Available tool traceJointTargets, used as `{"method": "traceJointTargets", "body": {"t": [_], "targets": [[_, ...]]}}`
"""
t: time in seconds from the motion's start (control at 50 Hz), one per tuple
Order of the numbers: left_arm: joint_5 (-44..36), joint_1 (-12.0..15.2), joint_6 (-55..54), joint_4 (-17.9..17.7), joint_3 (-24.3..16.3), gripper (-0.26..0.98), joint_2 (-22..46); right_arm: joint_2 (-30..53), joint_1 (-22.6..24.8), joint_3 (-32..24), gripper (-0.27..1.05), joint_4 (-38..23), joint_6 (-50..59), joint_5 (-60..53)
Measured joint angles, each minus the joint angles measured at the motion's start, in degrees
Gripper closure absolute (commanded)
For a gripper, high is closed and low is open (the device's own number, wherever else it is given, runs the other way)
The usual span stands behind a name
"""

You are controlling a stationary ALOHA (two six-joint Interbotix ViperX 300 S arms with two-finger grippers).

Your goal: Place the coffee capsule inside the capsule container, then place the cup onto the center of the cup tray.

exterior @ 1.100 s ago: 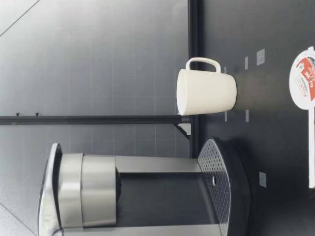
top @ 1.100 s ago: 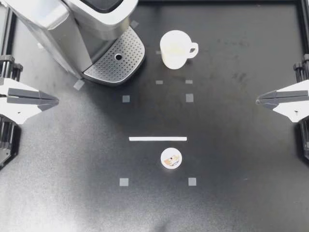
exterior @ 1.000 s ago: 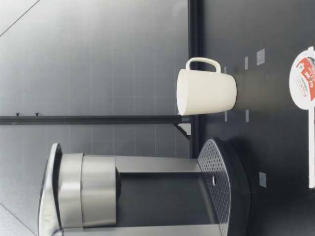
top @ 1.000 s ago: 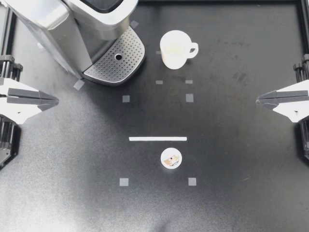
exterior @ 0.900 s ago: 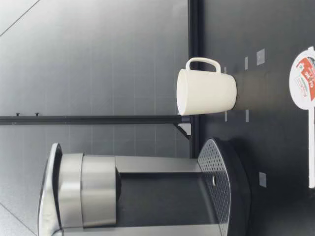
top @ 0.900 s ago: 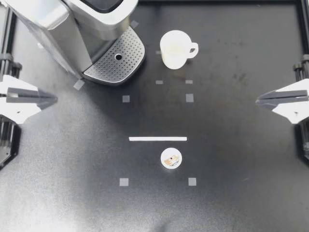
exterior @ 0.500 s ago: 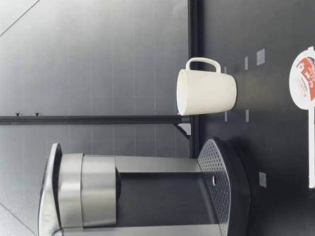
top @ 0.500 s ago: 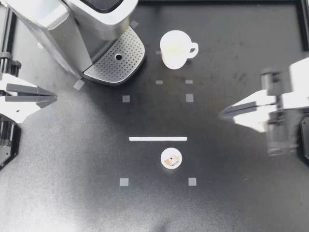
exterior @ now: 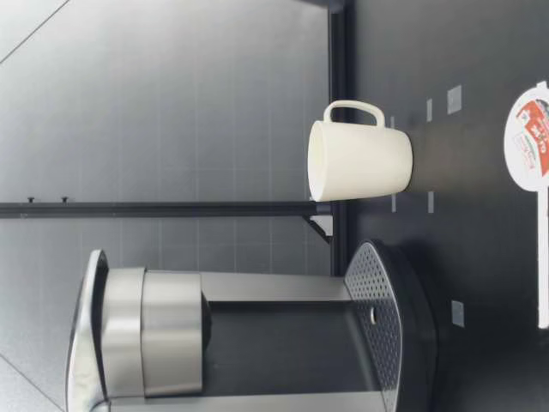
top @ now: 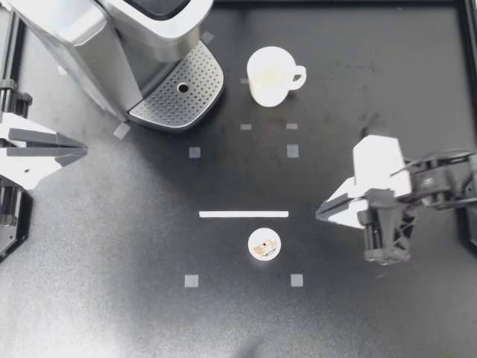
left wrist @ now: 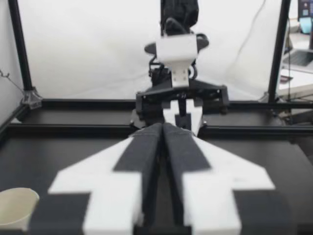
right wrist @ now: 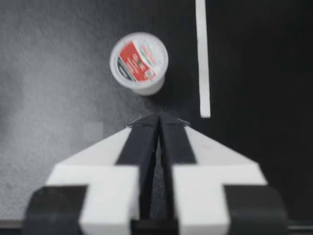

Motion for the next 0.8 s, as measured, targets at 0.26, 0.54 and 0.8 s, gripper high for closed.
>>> {"method": "traceJointTargets", "body": {"t": [0.26,0.54,0.8], "targets": [[0.0,0.0,0.4,0.0,0.0,0.57,0.0,4.2,0.5,-0.3,0.16,0.0,0.1,0.3],[0.0,0.0,1.1,0.1,0.0,0.57,0.0,10.7,2.6,-2.8,-0.06,0.0,-0.2,0.2],[0.0,0.0,1.1,0.1,0.0,0.57,0.0,15.4,3.3,-5.2,-0.12,0.0,0.0,0.1]]}}
